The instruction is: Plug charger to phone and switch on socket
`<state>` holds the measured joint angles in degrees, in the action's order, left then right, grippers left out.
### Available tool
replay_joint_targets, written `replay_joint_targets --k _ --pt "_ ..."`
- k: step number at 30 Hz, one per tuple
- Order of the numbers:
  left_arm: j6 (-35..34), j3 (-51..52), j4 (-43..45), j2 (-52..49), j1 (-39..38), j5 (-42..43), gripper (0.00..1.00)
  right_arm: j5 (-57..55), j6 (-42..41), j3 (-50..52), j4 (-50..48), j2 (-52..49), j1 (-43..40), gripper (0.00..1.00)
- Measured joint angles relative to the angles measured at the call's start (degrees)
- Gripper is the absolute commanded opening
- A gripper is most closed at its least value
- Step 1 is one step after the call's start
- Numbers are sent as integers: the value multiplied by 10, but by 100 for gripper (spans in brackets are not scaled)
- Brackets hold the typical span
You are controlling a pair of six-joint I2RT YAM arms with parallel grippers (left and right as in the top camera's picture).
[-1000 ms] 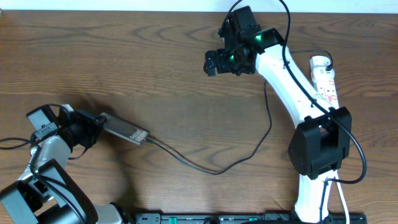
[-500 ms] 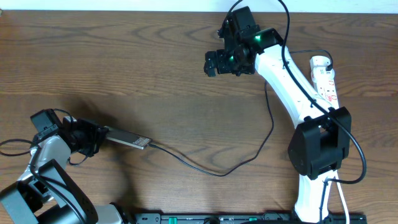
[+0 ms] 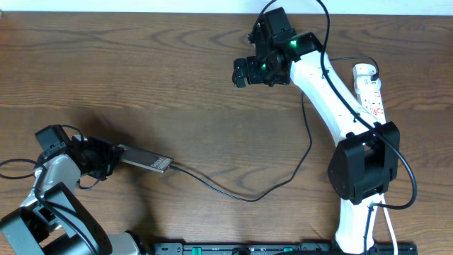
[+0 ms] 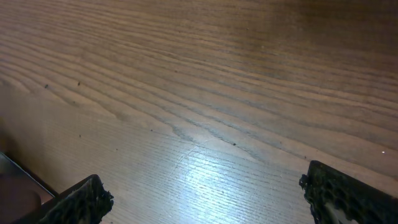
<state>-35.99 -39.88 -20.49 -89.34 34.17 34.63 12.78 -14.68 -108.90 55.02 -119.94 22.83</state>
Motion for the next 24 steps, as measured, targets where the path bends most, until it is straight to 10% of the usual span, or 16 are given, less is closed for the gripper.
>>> replay_joint_targets --k 24 --pt "1 0 -16 0 0 -5 29 0 0 0 0 0 0 99"
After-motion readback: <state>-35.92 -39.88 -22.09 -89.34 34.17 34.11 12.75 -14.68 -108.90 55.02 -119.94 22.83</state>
